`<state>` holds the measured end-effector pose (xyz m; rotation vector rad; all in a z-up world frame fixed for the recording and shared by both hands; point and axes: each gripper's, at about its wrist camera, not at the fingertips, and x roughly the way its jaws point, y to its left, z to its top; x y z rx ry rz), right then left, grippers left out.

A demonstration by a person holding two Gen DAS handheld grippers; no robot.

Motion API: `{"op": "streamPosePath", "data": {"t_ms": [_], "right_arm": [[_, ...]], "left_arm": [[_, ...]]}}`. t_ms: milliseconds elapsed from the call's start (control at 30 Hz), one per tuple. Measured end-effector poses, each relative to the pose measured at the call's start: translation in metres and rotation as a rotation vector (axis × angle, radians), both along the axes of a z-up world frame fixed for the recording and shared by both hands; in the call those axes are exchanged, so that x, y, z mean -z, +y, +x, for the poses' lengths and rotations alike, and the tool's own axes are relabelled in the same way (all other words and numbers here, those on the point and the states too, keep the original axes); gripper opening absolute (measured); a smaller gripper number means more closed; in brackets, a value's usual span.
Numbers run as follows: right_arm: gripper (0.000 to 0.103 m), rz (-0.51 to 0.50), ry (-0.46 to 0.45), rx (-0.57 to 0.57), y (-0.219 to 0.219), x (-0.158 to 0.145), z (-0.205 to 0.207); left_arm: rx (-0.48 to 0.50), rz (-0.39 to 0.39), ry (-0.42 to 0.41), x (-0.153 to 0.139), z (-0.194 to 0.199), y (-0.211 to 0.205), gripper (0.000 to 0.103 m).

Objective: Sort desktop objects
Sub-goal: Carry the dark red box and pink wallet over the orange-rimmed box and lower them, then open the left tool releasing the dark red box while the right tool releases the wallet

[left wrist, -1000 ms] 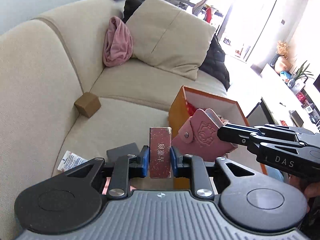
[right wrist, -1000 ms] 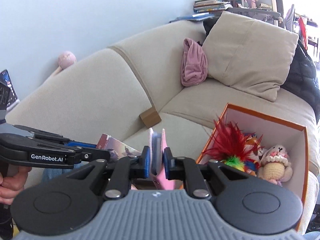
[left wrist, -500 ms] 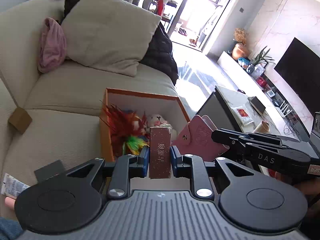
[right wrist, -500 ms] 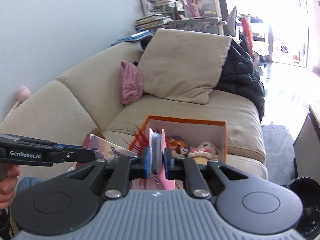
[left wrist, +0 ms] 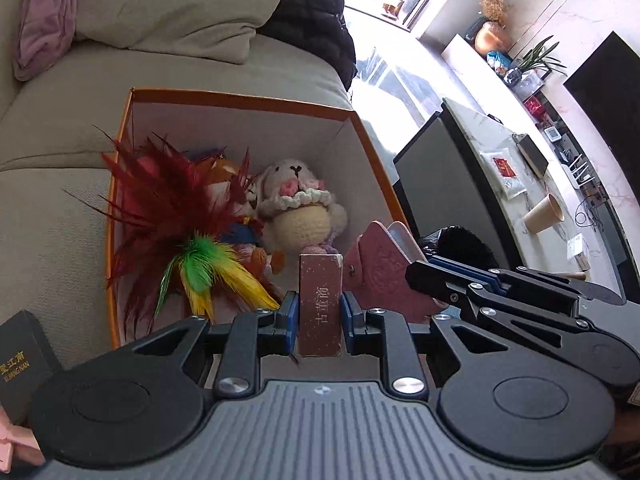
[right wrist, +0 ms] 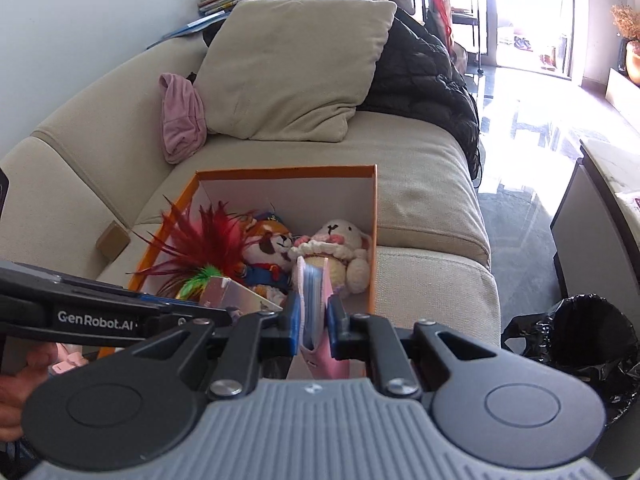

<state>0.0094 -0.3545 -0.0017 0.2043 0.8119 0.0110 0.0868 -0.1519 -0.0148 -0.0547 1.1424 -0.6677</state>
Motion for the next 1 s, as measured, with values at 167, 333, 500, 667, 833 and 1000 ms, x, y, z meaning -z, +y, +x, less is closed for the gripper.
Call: {"op": "streamPosePath", "data": {"t_ms": [167,333,500,667,833,1000], "right_arm": [[0.014,-0.018,0.022,0.022,-0.001,0.013,0.012],[0.014,-0.015,0.038,0.03,-0.002,0.022,0.02],[0.015,-0.017,0.041,0.038,-0.002,0.029,0.025],[0.017,0.01,0.058,0.044,-0.006,0.03,0.023],[0.017,0.066,0.089,0.05,-0.011,0.031,0.019],[0.015,0.13,0.118,0.064,-0.016,0.032,0.014]], "left_arm": [[0.004,0.009,0.039,0.016,0.013,-0.011,0.025],[0.004,0.017,0.059,0.023,0.022,-0.017,0.025],[-0.005,0.027,0.094,0.032,0.029,-0.022,0.025],[-0.033,0.018,0.103,0.035,0.031,-0.023,0.025],[-0.04,0.007,0.117,0.036,0.026,-0.027,0.025],[-0.033,-0.005,0.118,0.035,0.02,-0.034,0.026]]}}
